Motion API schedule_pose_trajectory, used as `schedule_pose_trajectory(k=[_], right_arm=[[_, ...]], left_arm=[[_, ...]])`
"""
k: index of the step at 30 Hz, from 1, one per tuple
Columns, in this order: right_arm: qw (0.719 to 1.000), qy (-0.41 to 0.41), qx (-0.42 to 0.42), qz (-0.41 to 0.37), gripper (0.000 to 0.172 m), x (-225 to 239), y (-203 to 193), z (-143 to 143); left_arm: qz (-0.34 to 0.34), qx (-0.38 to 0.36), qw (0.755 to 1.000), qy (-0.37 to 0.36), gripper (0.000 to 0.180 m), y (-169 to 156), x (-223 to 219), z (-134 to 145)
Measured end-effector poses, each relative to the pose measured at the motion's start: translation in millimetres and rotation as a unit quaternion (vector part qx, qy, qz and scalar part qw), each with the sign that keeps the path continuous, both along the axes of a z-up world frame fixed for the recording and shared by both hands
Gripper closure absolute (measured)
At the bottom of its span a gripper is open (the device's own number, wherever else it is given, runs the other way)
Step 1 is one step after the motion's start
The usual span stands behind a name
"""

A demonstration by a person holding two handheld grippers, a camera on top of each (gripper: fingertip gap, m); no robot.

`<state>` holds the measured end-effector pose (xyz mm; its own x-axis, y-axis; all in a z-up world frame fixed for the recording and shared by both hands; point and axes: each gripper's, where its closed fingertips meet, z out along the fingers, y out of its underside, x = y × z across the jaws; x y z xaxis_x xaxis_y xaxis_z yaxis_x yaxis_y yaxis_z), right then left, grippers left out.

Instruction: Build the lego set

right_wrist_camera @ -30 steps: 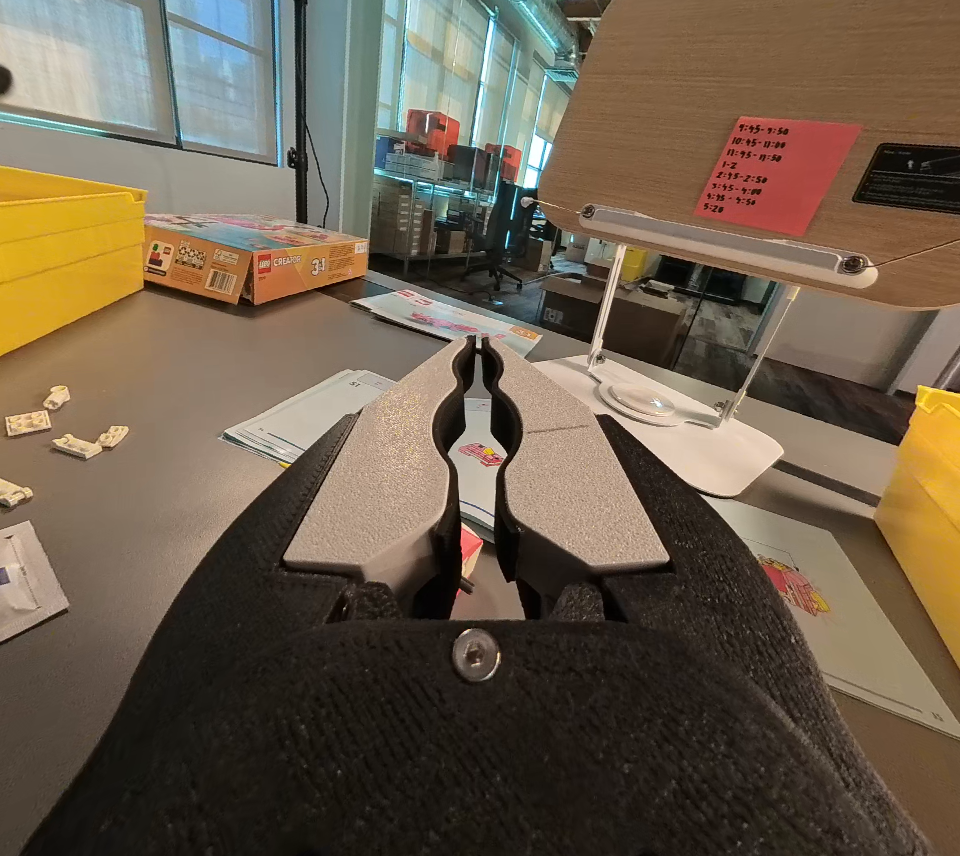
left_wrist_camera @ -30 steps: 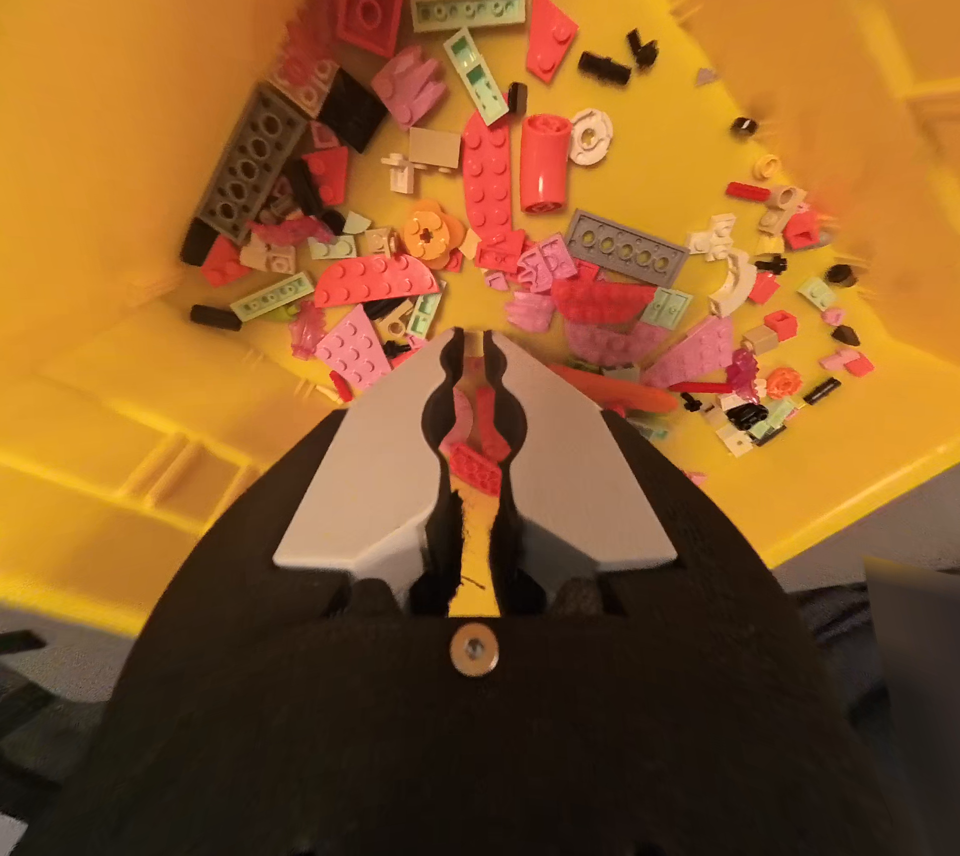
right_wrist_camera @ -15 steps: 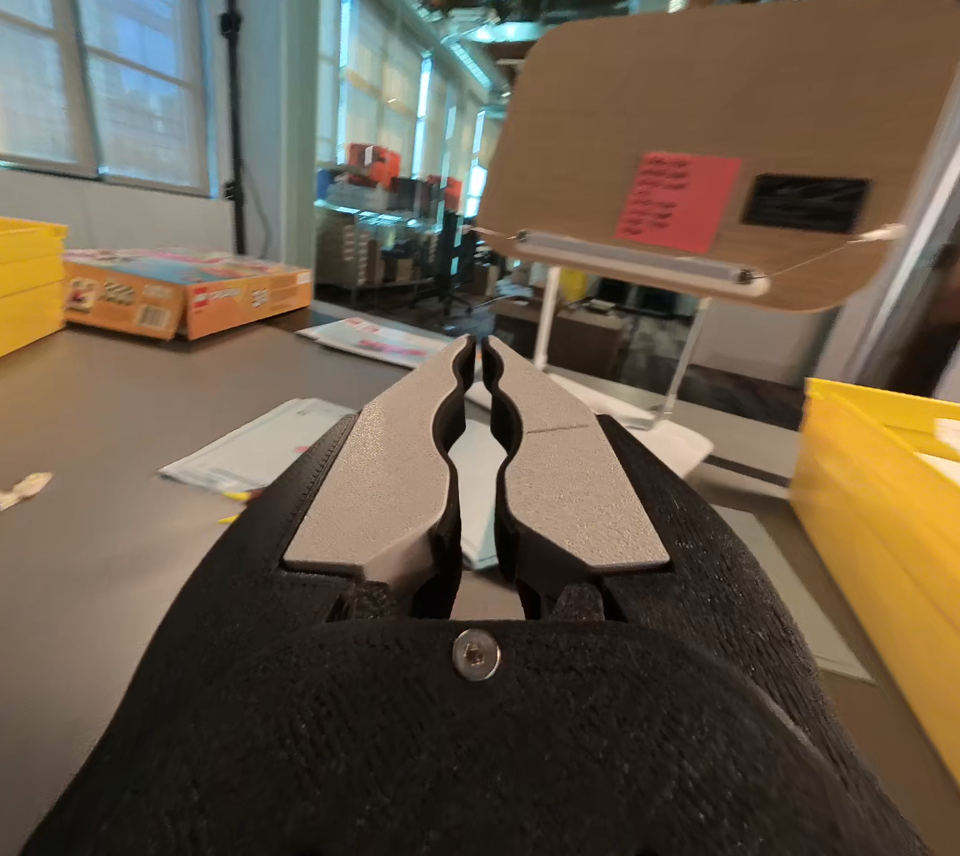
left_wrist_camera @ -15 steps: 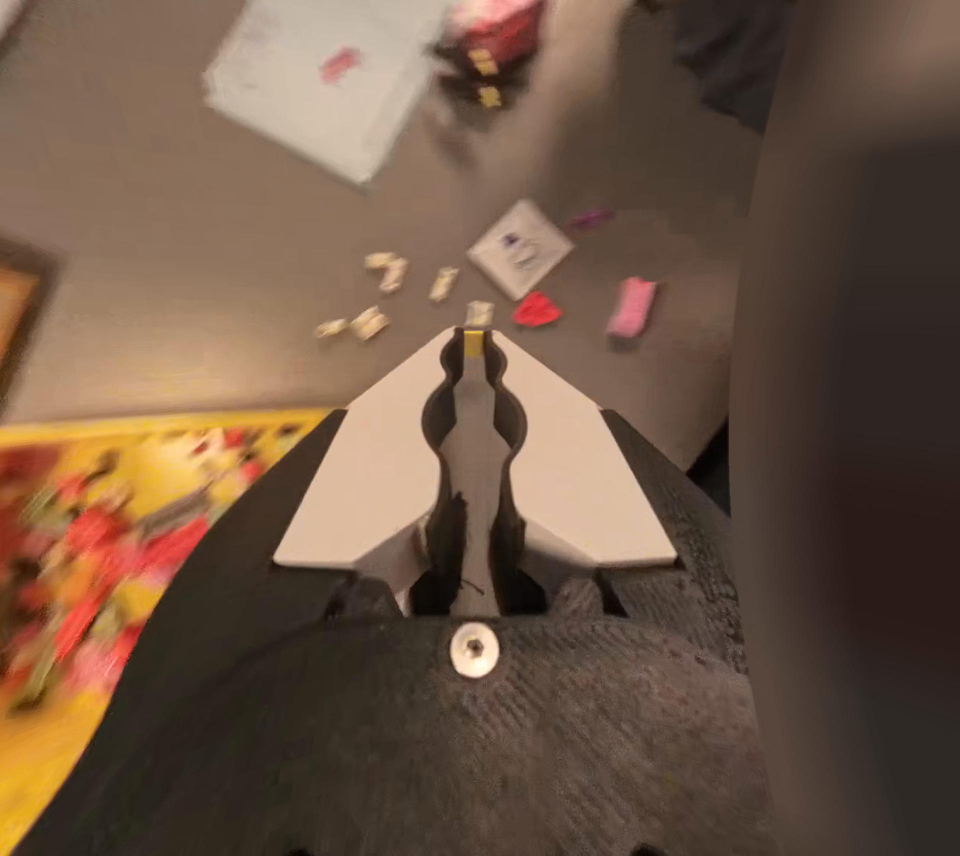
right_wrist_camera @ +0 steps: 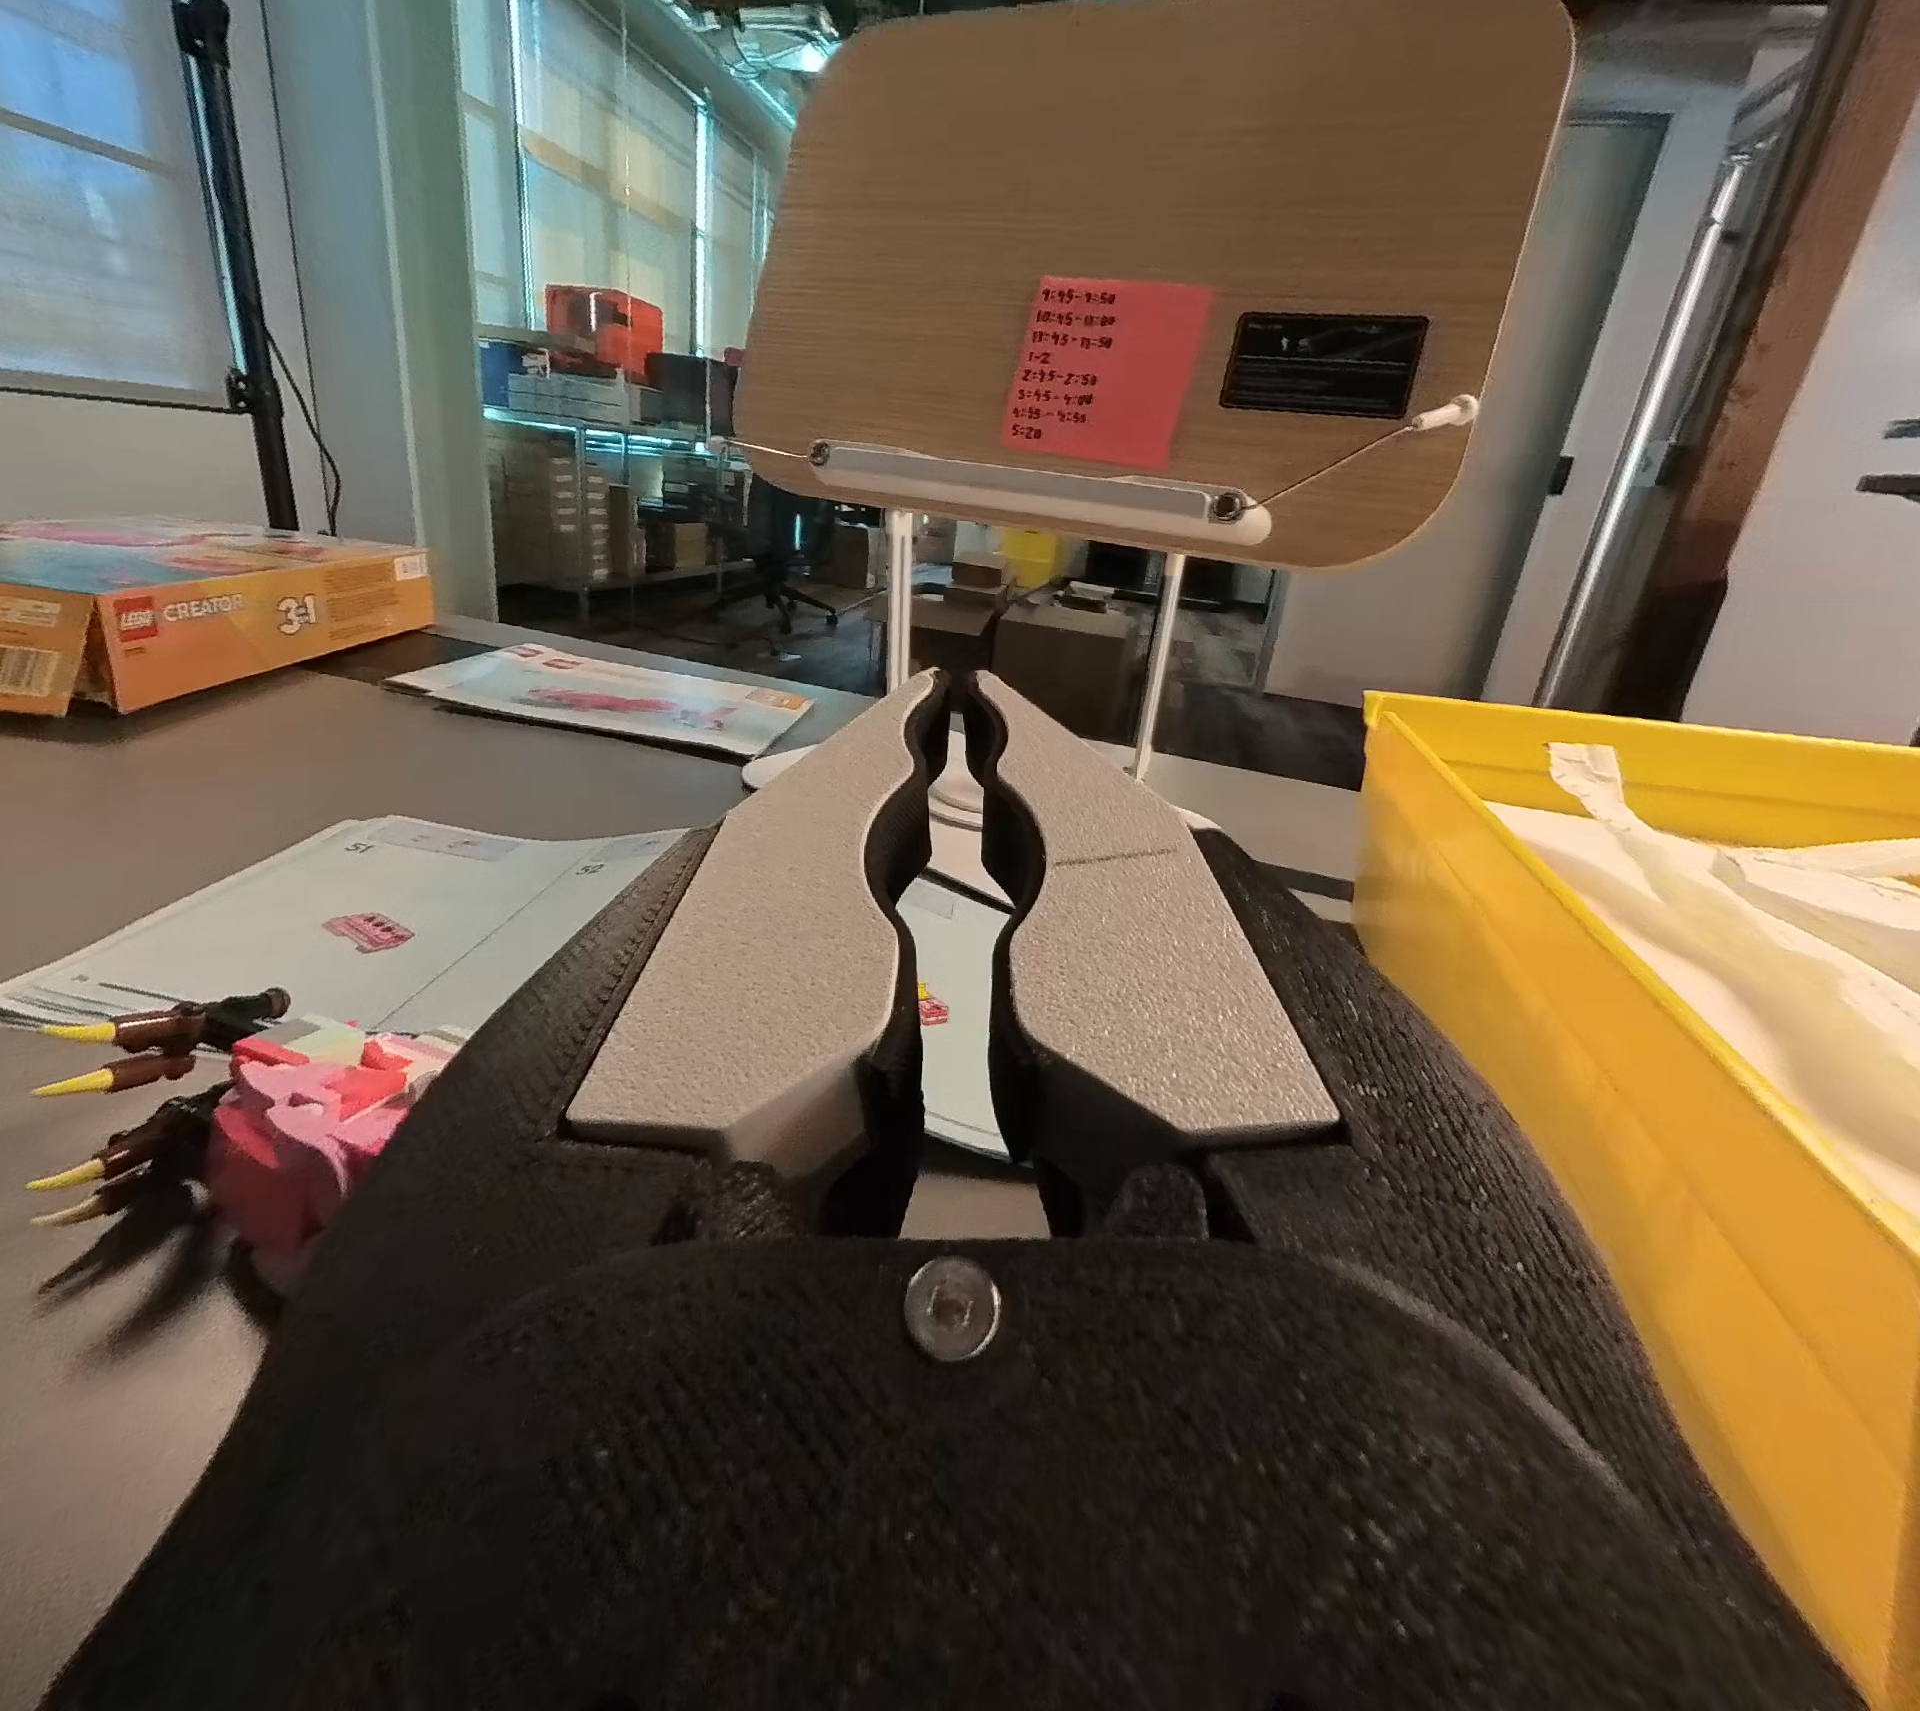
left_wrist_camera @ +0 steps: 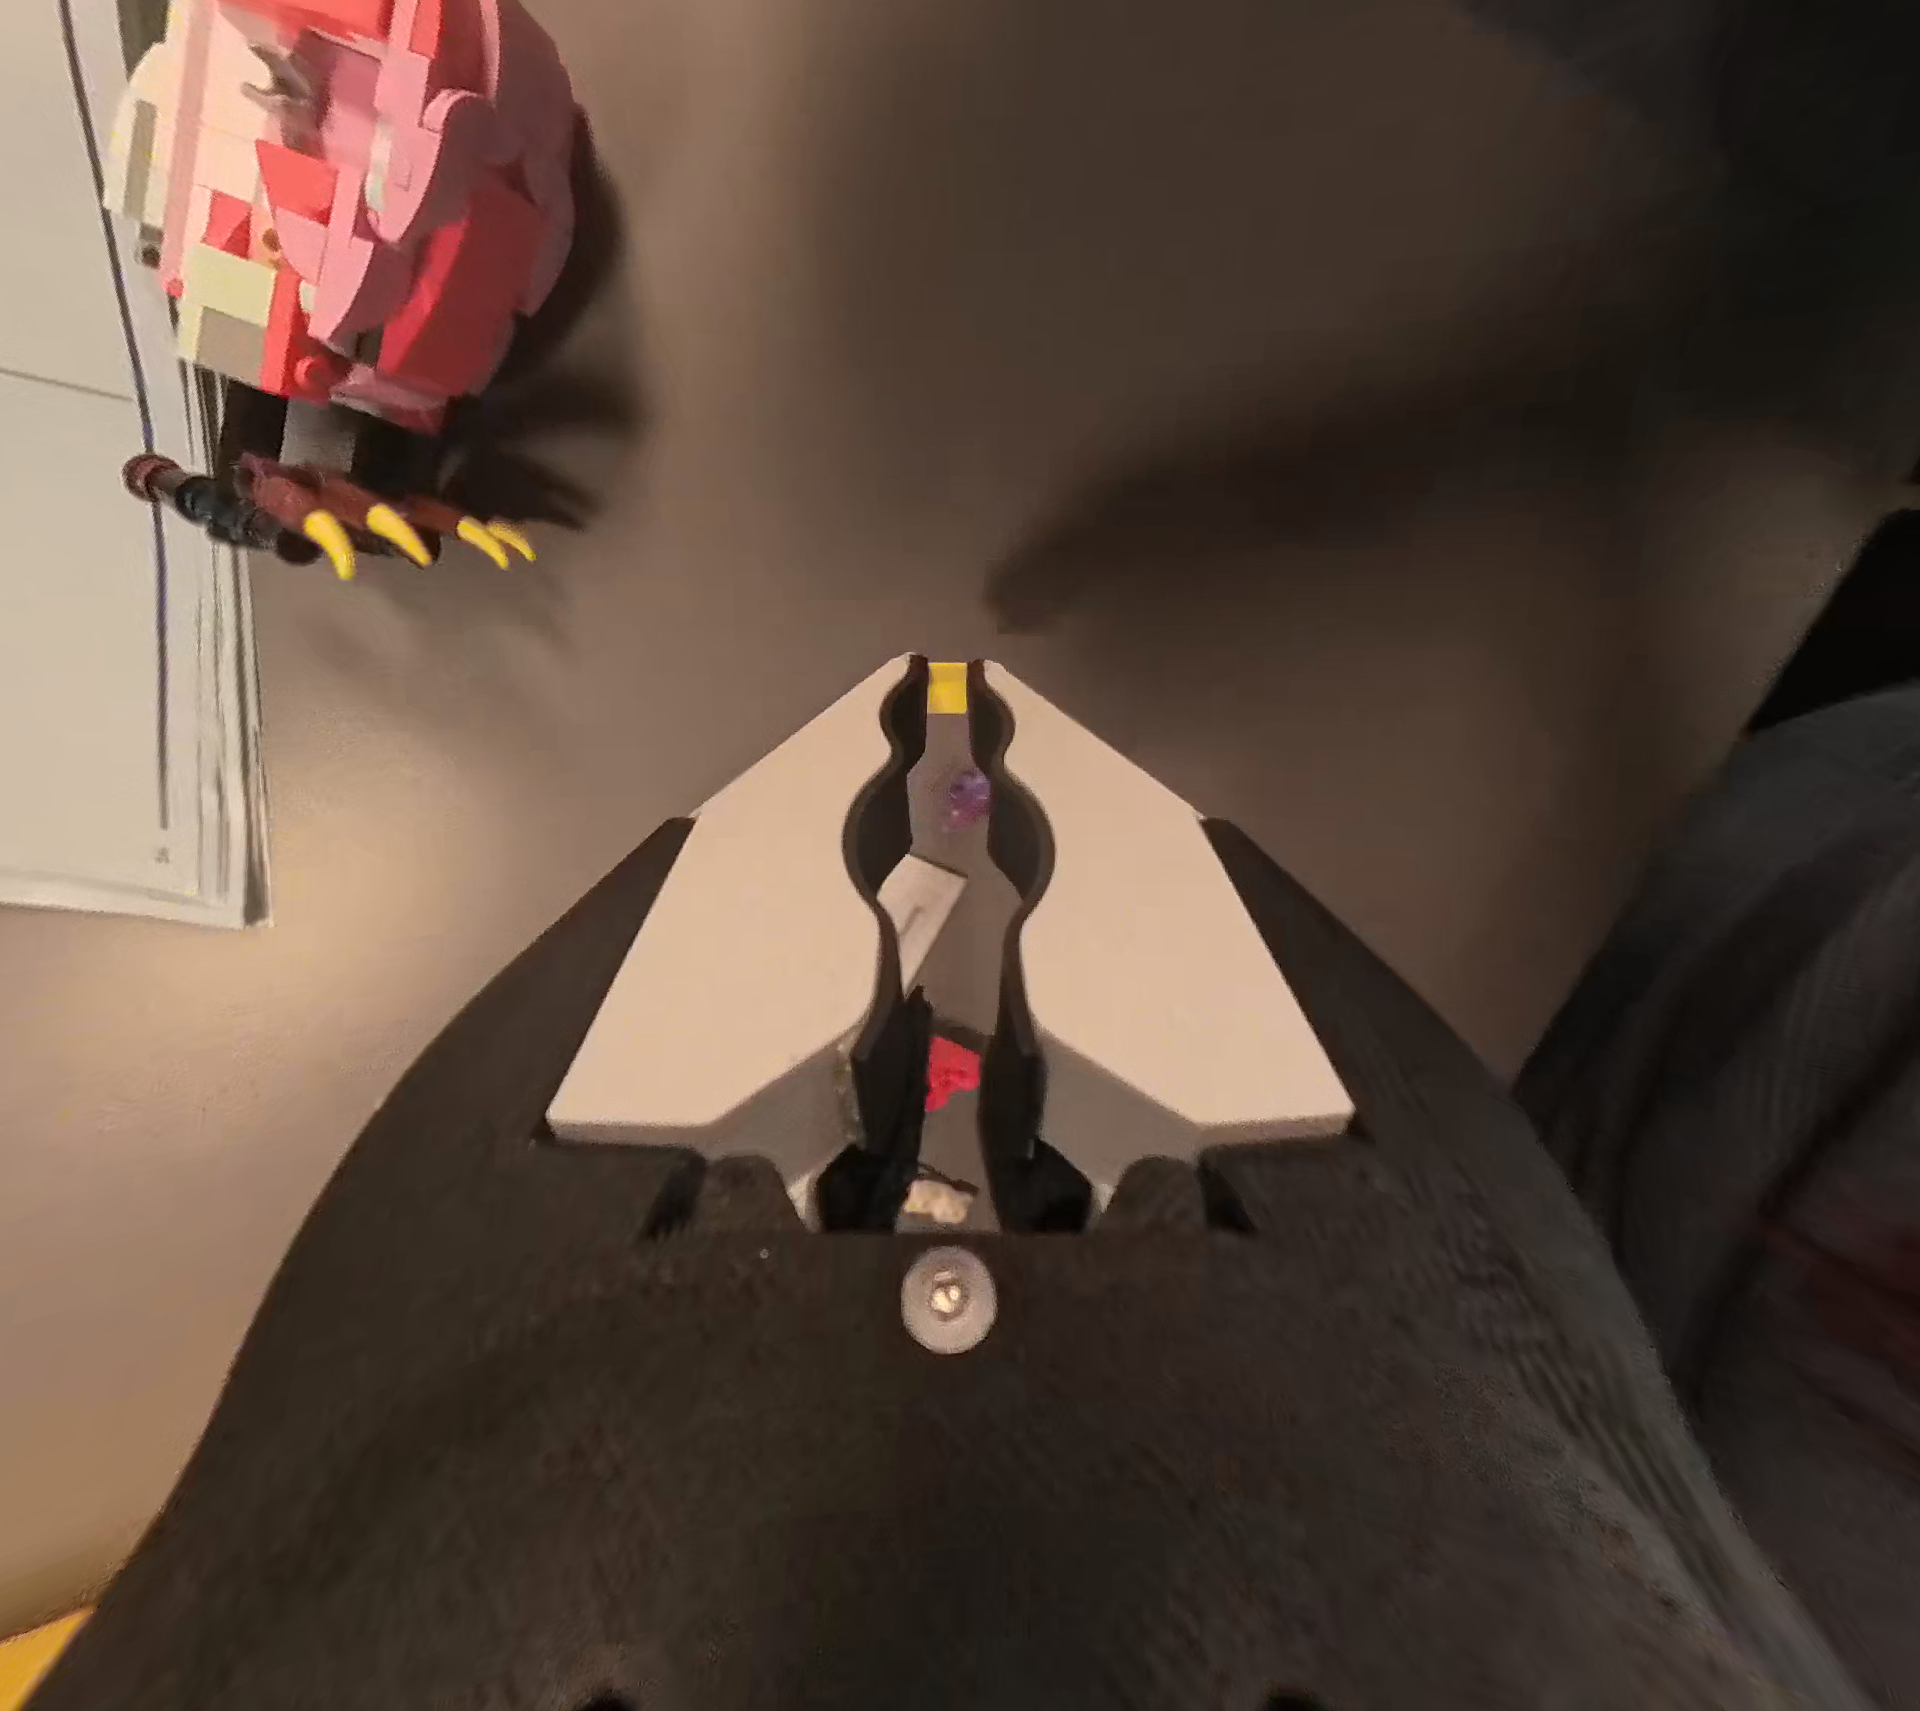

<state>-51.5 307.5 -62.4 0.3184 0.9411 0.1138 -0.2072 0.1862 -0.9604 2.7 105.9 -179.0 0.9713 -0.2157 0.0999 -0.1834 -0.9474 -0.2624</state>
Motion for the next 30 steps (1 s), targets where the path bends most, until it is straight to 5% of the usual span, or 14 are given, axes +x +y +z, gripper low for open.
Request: schedule_pose_trajectory(k=[14,19,26,30], right_arm=[[1.000,-0.006,-0.015,0.001,0.171,-2,4,-3],[1.000,-0.008,-0.013,0.002,0.171,-2,3,-4],[1.000,-0.013,-0.006,0.013,0.169,-3,-2,-4],[0.997,-0.029,0.010,0.067,0.163,-9,-24,-7]], left_arm=[[-0.041,-0.101,0.994,0.028,0.173,3,-7,-19],[-0.035,-0.086,0.996,-0.001,0.154,7,0,-17],[-0.031,0.095,0.994,-0.034,0.137,15,5,23],[0.006,0.196,0.980,-0.028,0.134,-16,-5,45]])
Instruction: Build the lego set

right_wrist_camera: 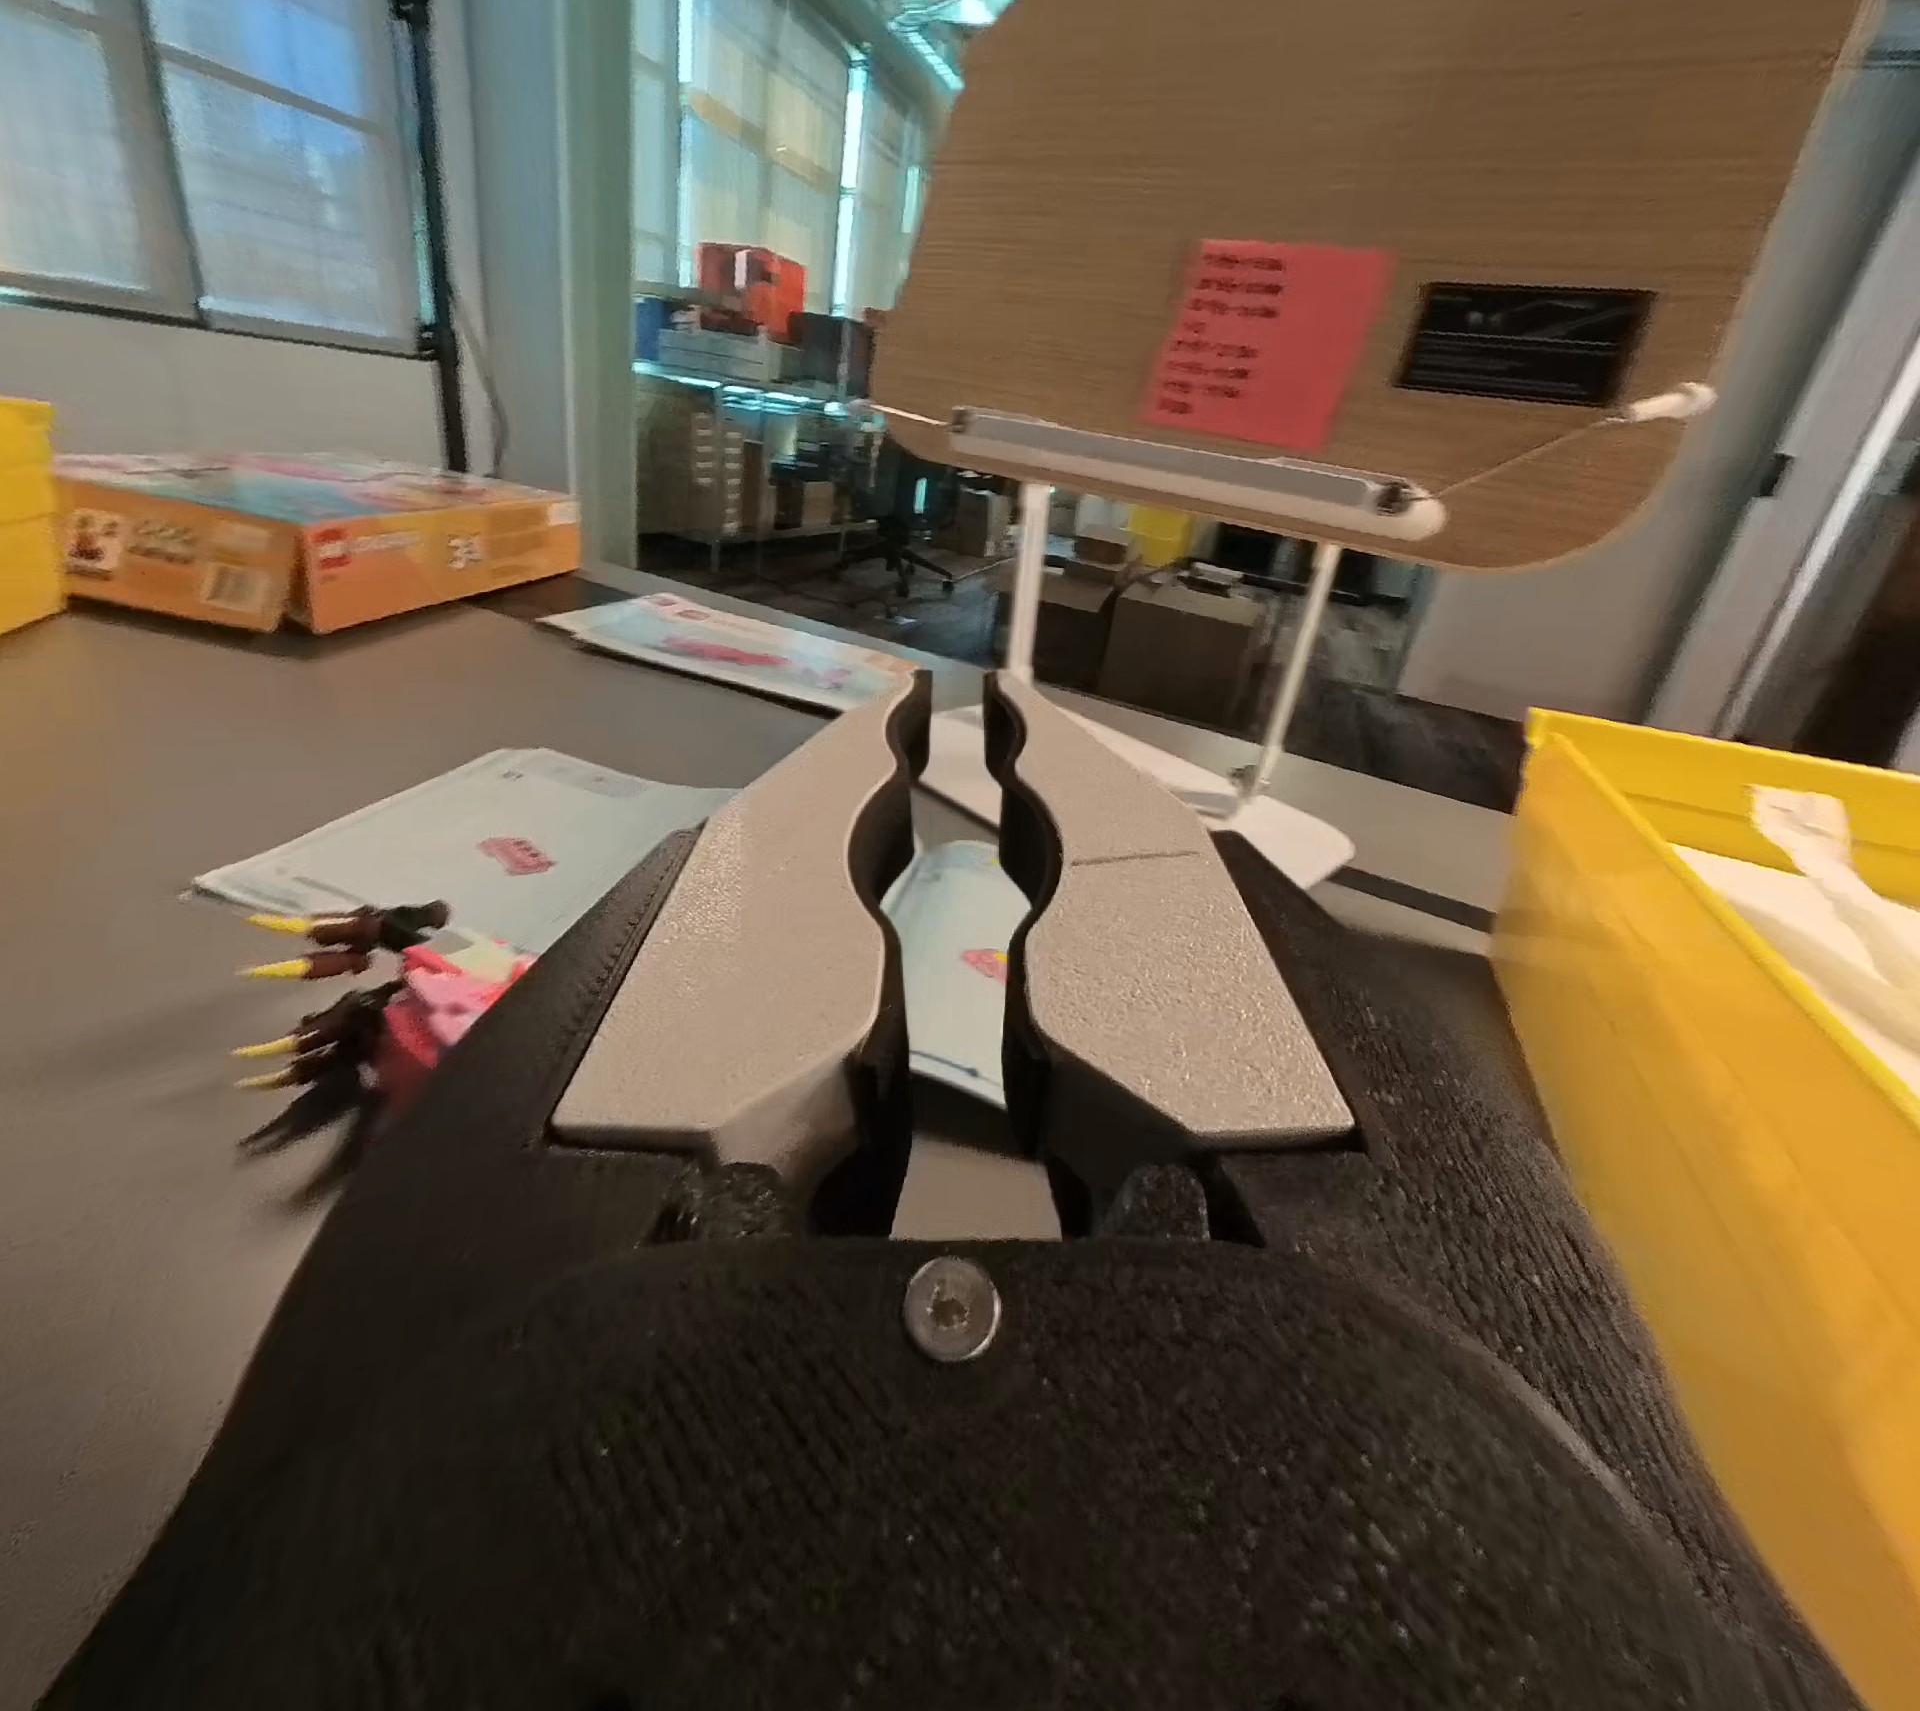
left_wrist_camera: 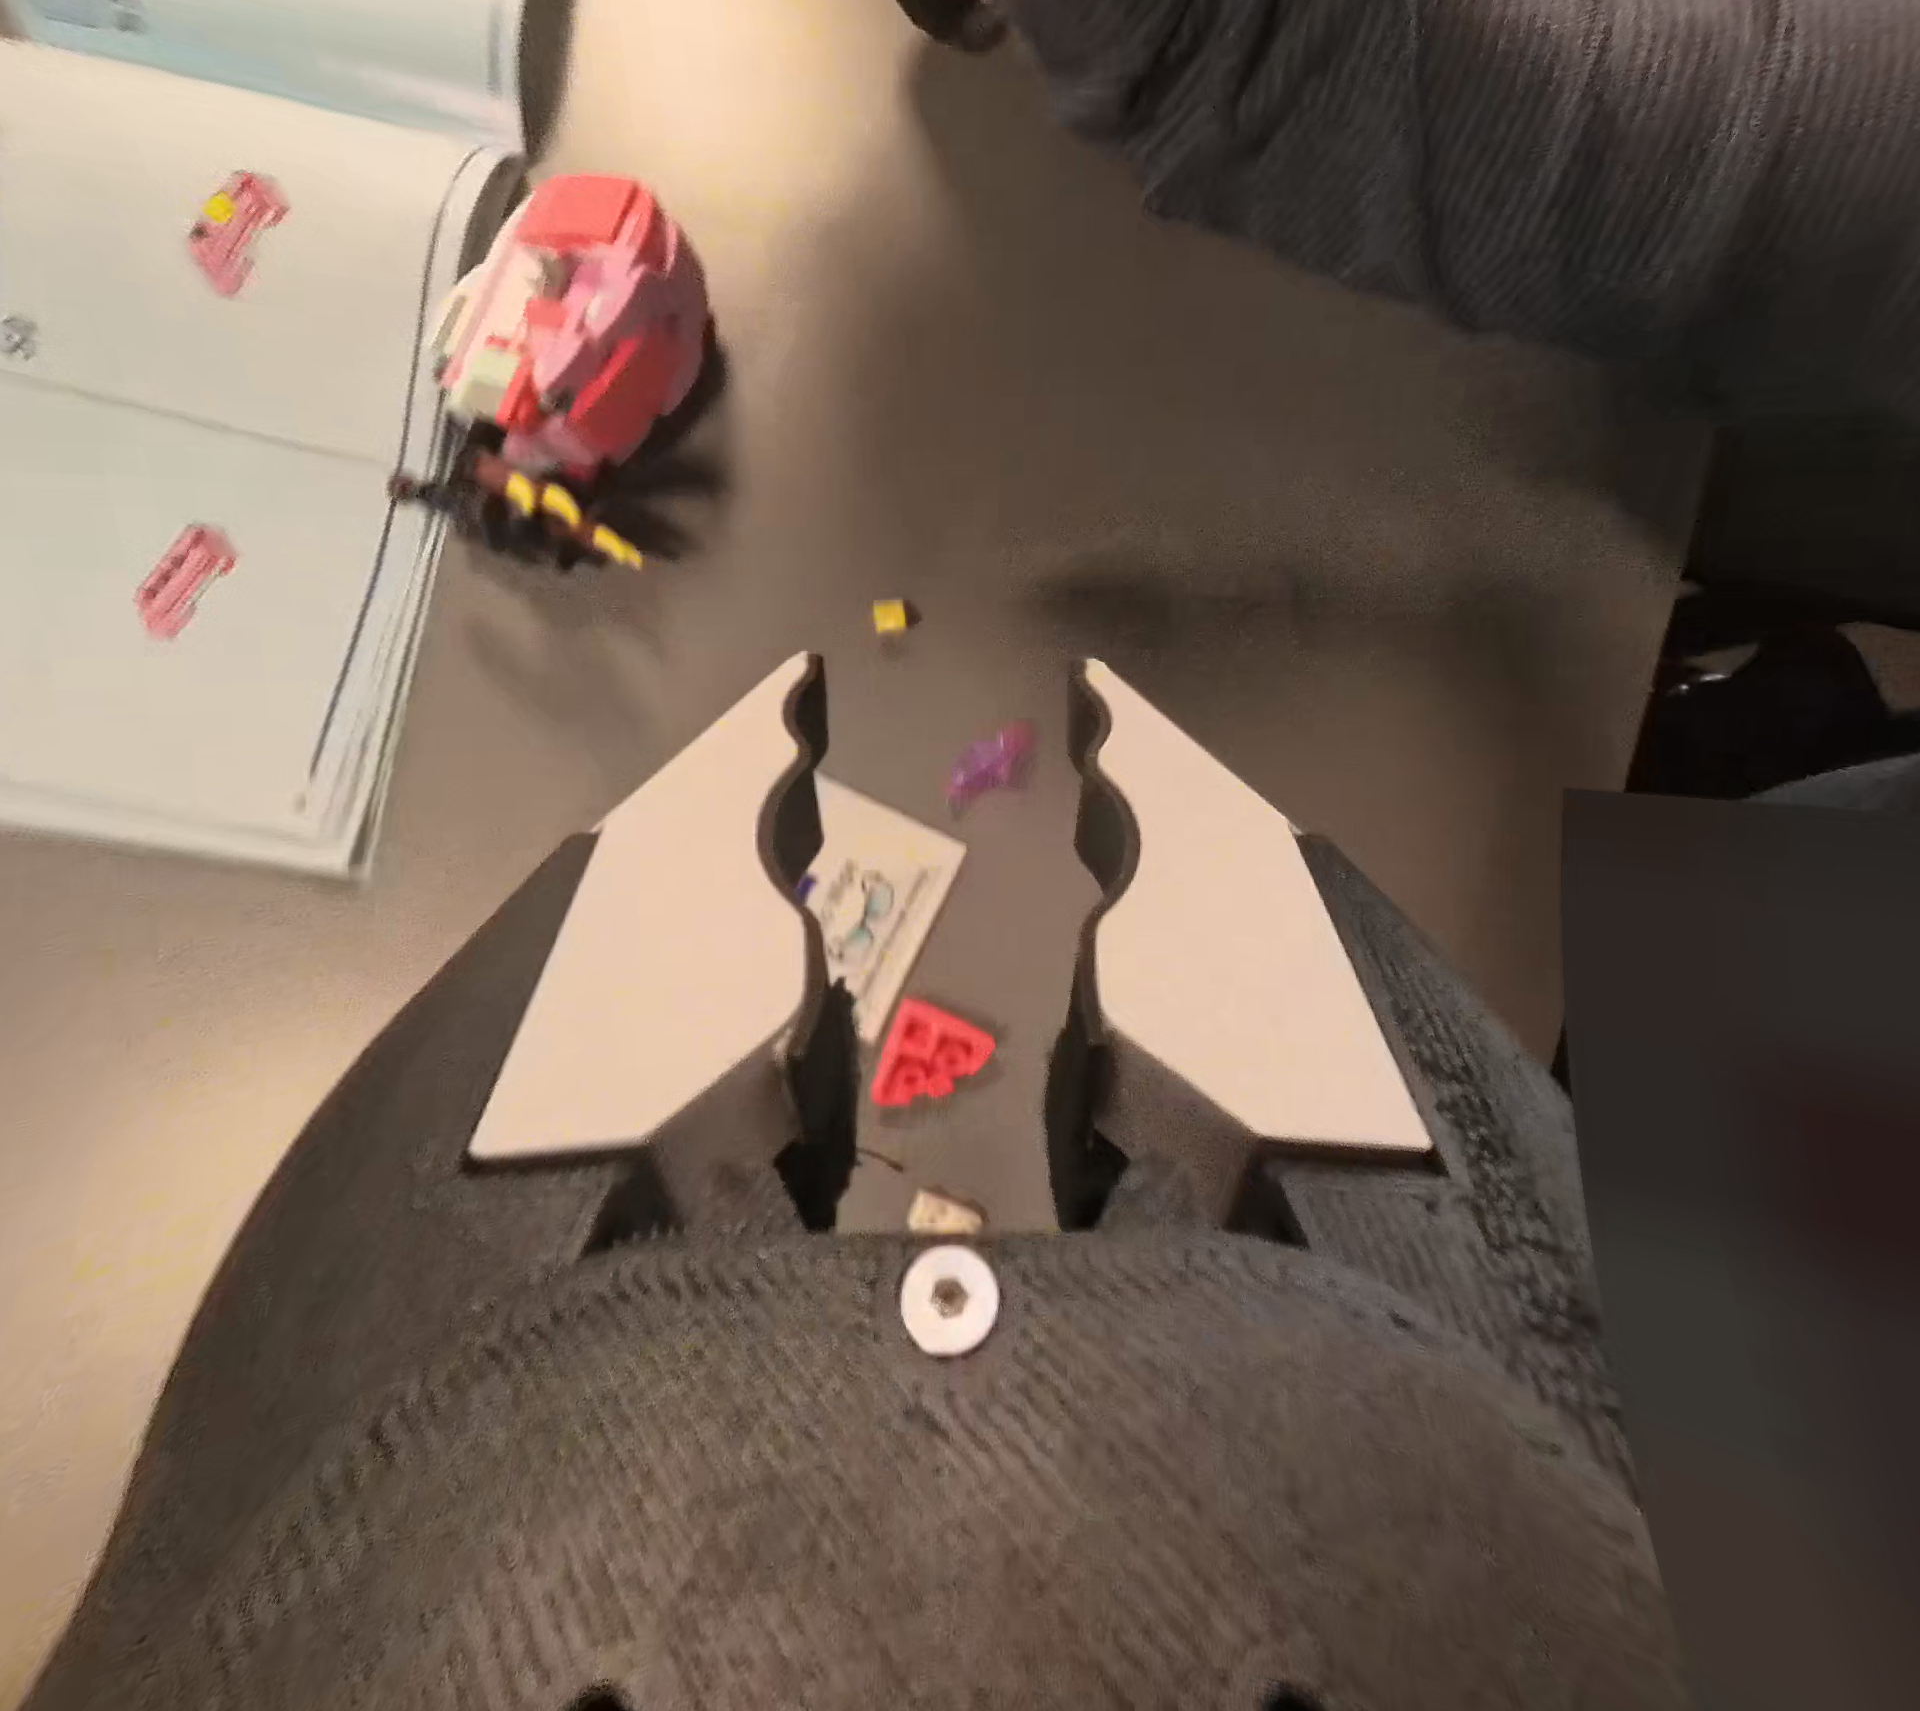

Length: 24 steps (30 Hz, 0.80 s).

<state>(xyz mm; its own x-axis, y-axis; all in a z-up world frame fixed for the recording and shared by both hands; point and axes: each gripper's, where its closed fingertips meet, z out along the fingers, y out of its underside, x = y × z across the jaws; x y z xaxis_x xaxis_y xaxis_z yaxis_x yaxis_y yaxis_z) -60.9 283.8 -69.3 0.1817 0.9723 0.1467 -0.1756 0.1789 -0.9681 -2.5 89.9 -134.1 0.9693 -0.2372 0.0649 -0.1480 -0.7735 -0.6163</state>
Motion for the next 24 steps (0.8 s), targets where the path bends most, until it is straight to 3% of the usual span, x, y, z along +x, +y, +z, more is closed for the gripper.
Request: schedule_pose_trajectory(k=[4,8,10,12,14,20,24], right_arm=[[0.990,-0.031,0.051,0.130,0.158,-3,-53,-4],[0.955,-0.096,0.089,0.264,0.155,7,-99,-22],[0.908,-0.160,0.062,0.383,0.147,24,-131,-38],[0.838,-0.232,0.001,0.493,0.135,46,-160,-54],[0.811,-0.266,0.007,0.520,0.133,54,-170,-67],[0.782,-0.323,0.075,0.528,0.139,51,-176,-90],[0.729,-0.395,0.124,0.544,0.134,57,-182,-117]], left_arm=[[0.035,0.054,0.997,-0.037,0.128,-42,10,-6],[0.060,0.064,0.994,-0.068,0.124,-72,32,-35],[0.065,0.060,0.995,-0.054,0.124,-81,39,-49],[0.065,0.045,0.997,-0.019,0.124,-86,40,-60],[0.060,0.054,0.997,0.009,0.126,-87,40,-61],[0.062,0.082,0.995,0.012,0.134,-83,38,-61],[0.049,0.091,0.994,0.016,0.139,-79,43,-61]])
